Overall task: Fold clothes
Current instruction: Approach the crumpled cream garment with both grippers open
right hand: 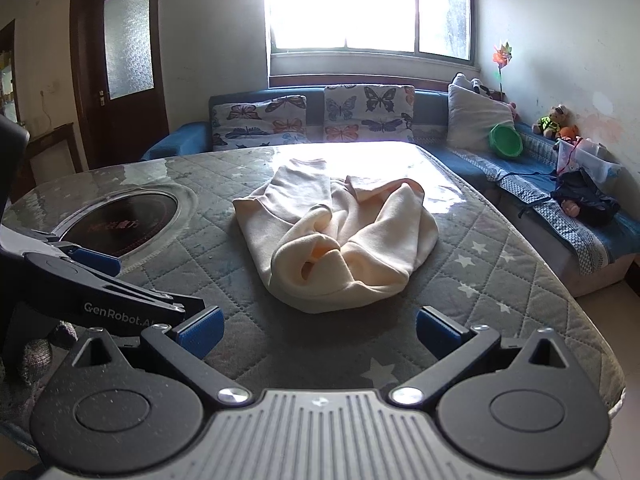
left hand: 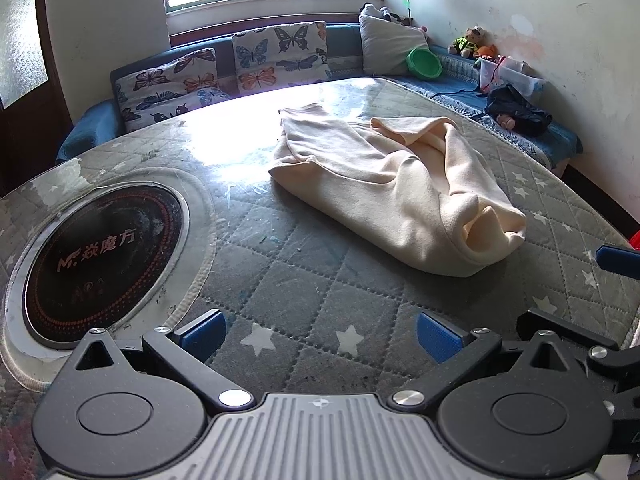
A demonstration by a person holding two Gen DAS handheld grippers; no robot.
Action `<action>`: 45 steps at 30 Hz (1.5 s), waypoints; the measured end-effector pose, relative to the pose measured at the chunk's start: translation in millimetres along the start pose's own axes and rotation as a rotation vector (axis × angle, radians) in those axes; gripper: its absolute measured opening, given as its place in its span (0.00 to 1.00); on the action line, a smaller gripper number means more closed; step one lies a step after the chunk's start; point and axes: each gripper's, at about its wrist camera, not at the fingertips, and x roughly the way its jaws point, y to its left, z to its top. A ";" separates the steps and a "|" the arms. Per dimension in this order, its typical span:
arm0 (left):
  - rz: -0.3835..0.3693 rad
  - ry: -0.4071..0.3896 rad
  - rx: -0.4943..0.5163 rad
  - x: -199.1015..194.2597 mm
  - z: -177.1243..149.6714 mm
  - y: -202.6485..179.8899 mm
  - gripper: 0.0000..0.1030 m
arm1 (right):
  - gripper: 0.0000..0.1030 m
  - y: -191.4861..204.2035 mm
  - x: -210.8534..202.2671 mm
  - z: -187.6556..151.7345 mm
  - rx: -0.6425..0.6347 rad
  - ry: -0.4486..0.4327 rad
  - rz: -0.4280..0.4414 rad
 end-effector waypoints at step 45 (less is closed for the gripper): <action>0.013 0.064 -0.010 26.9 8.1 0.8 1.00 | 1.00 -3.8 25.9 1.9 0.010 0.061 0.006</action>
